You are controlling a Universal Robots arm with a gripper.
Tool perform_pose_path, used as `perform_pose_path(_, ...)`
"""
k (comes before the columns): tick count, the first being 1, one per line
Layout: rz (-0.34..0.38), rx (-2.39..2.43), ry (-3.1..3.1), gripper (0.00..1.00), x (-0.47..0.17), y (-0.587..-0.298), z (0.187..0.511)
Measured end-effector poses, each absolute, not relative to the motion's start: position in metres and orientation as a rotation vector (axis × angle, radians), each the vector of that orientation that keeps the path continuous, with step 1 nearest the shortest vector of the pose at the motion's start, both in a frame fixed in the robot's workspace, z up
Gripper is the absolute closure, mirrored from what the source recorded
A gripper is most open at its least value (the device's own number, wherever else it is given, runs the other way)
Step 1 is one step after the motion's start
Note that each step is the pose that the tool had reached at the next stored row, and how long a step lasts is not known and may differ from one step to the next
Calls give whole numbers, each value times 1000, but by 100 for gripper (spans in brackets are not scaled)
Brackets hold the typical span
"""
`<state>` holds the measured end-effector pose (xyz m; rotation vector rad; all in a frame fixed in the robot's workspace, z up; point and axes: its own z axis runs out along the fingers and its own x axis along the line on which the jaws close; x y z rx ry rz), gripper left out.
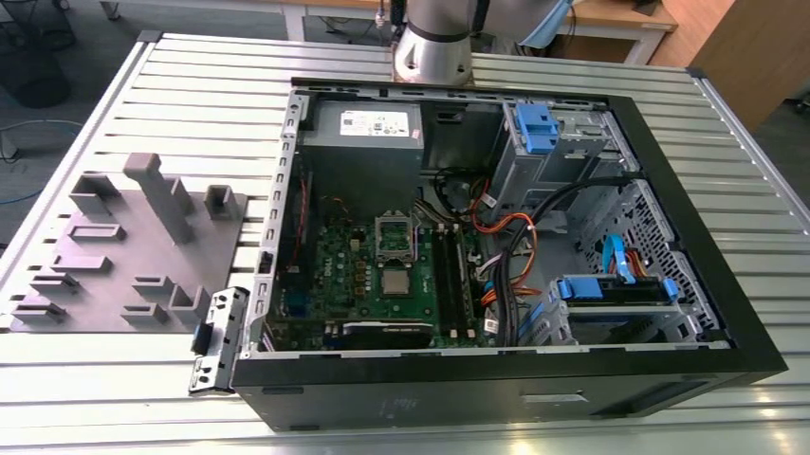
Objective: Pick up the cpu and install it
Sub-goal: 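Place the cpu into insertion slot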
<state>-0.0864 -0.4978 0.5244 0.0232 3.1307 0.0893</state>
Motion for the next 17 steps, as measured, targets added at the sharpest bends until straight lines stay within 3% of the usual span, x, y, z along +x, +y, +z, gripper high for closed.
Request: perform_pose_path(17, 89, 23, 3131, 47, -86, -498, 518)
